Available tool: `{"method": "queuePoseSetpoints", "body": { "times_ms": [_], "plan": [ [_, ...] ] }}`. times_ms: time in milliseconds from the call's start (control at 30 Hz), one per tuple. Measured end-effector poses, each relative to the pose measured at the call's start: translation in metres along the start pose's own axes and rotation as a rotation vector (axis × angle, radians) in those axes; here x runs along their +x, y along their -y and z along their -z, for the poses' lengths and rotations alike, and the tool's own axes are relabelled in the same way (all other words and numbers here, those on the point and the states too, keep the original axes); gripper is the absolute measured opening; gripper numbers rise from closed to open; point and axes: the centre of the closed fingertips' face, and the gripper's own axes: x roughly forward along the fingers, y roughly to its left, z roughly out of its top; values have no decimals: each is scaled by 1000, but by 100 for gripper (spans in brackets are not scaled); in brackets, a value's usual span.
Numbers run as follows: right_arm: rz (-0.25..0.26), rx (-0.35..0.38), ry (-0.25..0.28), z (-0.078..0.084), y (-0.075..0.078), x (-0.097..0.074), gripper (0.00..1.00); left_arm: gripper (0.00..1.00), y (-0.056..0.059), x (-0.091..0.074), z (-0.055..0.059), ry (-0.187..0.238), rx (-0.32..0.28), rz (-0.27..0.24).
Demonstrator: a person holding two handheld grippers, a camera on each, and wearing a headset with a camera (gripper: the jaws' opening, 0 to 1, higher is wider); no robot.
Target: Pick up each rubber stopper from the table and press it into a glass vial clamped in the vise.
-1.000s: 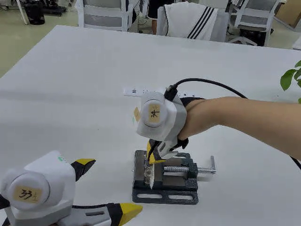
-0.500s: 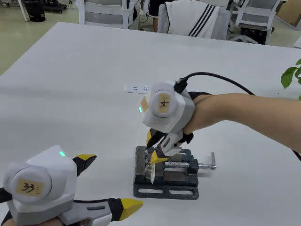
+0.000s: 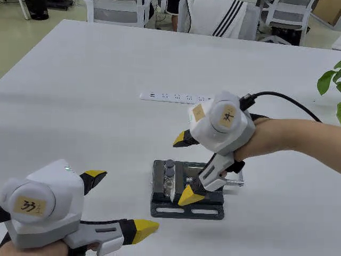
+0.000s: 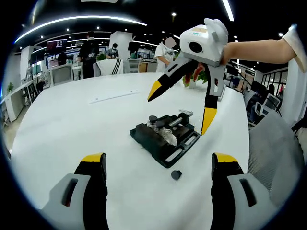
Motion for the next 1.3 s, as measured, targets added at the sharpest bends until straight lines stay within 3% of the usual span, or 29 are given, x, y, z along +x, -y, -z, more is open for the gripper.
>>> {"method": "queuePoseSetpoints", "body": {
  "times_ms": [200,733,933,1300],
  "plan": [
    [30,48,39,9,-10,-6,99,89,3,0,2,-2,6,12],
    [85,174,85,38,-47,-17,98,88,14,-3,14,-41,44,57],
    [101,210,92,51,-52,-19,96,84,19,-2,18,-58,68,82],
    [126,260,109,59,-65,-30,94,81,21,0,26,-84,86,107]
  ]
}}
